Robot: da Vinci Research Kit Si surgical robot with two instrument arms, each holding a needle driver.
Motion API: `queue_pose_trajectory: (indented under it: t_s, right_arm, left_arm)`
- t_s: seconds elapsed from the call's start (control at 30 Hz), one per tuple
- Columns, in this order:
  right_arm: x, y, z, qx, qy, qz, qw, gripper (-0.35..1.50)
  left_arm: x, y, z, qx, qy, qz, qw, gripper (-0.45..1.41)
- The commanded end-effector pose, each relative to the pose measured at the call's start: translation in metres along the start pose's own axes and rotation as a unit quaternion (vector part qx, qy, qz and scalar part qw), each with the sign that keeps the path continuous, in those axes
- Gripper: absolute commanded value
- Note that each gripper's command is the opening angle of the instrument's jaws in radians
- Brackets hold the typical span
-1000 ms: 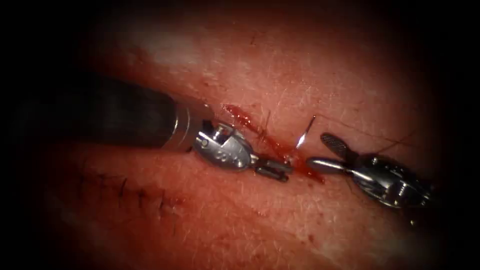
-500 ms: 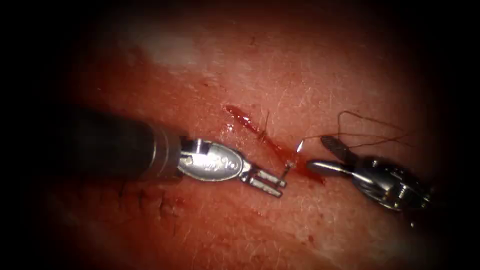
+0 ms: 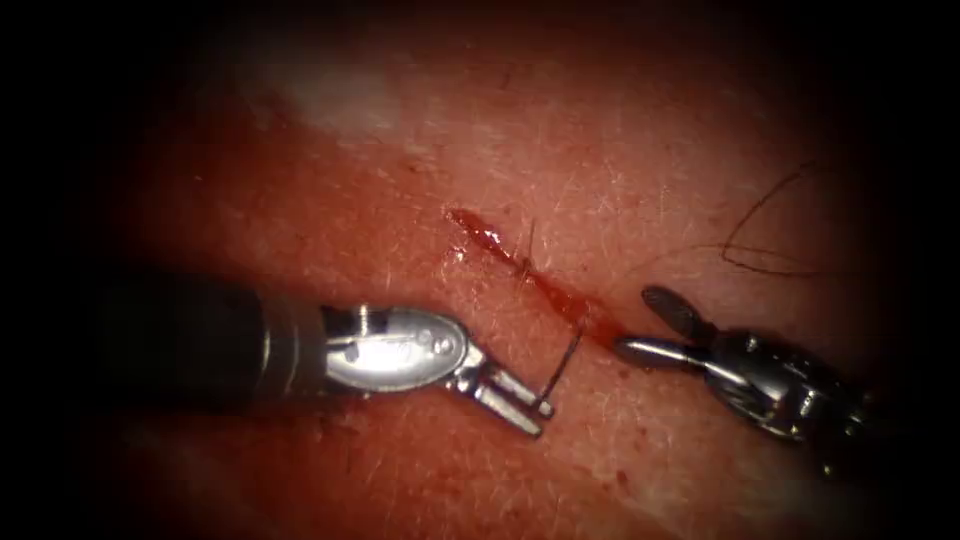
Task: Wound Closure
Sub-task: Pull the needle through the skin with the left gripper, then pass the needle to the right gripper
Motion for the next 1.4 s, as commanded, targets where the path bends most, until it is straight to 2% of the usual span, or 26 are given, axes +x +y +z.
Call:
queue_pose_trajectory:
  t_s: [0.03,0.07,0.17,0.3,0.43,0.57,0.77,0.87,1.03,1.17,1.4]
  right_arm:
    - [-0.0011,-0.001,0.0,0.005,-0.004,0.003,1.0,1.13]
    - [-0.0011,-0.0016,-0.0003,0.01,-0.007,0.007,1.0,1.13]
    - [-0.0011,-0.0026,-0.0009,0.016,-0.01,0.009,1.0,1.13]
    - [-0.0009,-0.0034,-0.0014,0.027,-0.015,0.013,0.999,1.13]
    - [0.0,-0.004,-0.0015,0.046,-0.028,0.079,0.995,1.09]
    - [0.0014,-0.0051,-0.0013,0.047,-0.026,0.166,0.985,1.04]
    - [0.0017,-0.0062,-0.0005,0.052,-0.02,0.201,0.978,1.09]
    - [0.0023,-0.0061,-0.0012,0.052,-0.021,0.177,0.983,1.09]
    - [0.0039,-0.0066,-0.0017,0.048,-0.021,0.173,0.984,1.2]
    - [0.0065,-0.0071,-0.0022,0.056,-0.011,0.199,0.978,1.09]
    - [0.0078,-0.0073,-0.0021,0.048,-0.012,0.277,0.96,0.98]
  left_arm:
    - [-0.0003,0.0002,0.0006,-0.001,-0.002,-0.002,1.0,-0.45]
    - [0.0004,0.0004,0.0006,0.0,-0.002,0.001,1.0,-0.45]
    - [0.002,0.0004,0.0004,0.014,-0.008,0.069,0.998,-0.45]
    - [0.0034,0.0001,0.0001,0.037,-0.019,0.154,0.987,-0.45]
    - [0.0044,-0.0007,-0.0003,0.072,-0.047,0.205,0.975,-0.45]
    - [0.0052,-0.0016,-0.0011,0.115,-0.071,0.231,0.963,-0.45]
    - [0.0065,-0.0025,-0.0029,0.158,-0.088,0.245,0.952,-0.45]
    - [0.0073,-0.0026,-0.004,0.177,-0.089,0.255,0.946,-0.45]
    - [0.0071,-0.0027,-0.0036,0.189,-0.098,0.259,0.942,-0.45]
    - [0.006,-0.0029,-0.0018,0.19,-0.098,0.266,0.94,-0.45]
    - [0.0041,-0.0032,0.0003,0.177,-0.119,0.272,0.938,-0.45]
